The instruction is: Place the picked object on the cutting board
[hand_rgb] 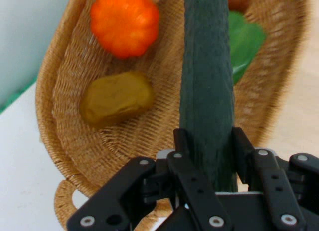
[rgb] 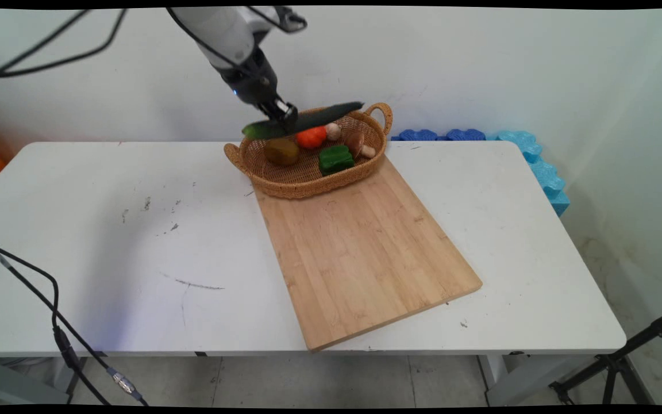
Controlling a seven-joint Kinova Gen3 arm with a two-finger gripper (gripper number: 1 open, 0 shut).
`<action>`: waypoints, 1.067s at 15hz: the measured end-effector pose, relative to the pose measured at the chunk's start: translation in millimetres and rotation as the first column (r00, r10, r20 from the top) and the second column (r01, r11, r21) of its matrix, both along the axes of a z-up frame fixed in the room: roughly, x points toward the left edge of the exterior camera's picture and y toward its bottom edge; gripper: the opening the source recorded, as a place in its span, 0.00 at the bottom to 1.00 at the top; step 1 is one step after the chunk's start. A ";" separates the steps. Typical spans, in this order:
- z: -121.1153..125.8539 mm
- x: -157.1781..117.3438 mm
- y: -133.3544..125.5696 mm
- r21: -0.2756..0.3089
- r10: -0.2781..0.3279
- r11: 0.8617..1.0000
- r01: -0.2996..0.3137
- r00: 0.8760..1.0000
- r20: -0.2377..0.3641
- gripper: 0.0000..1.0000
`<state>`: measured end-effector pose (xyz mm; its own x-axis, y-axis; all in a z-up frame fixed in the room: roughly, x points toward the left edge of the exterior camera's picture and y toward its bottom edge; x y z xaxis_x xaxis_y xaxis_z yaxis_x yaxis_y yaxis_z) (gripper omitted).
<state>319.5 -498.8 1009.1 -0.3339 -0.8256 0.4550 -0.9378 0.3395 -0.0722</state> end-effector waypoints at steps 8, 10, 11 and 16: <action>60.9 -0.8 76.8 -0.092 -0.236 0.969 0.229 0.969 -0.076 0.00; 57.8 -0.7 99.8 -0.100 -0.291 0.954 0.282 0.953 -0.083 0.00; 53.7 -0.9 108.8 -0.102 -0.313 0.947 0.305 0.946 -0.081 0.00; 17.9 -6.9 142.9 -0.097 -0.380 0.923 0.372 0.922 -0.077 0.00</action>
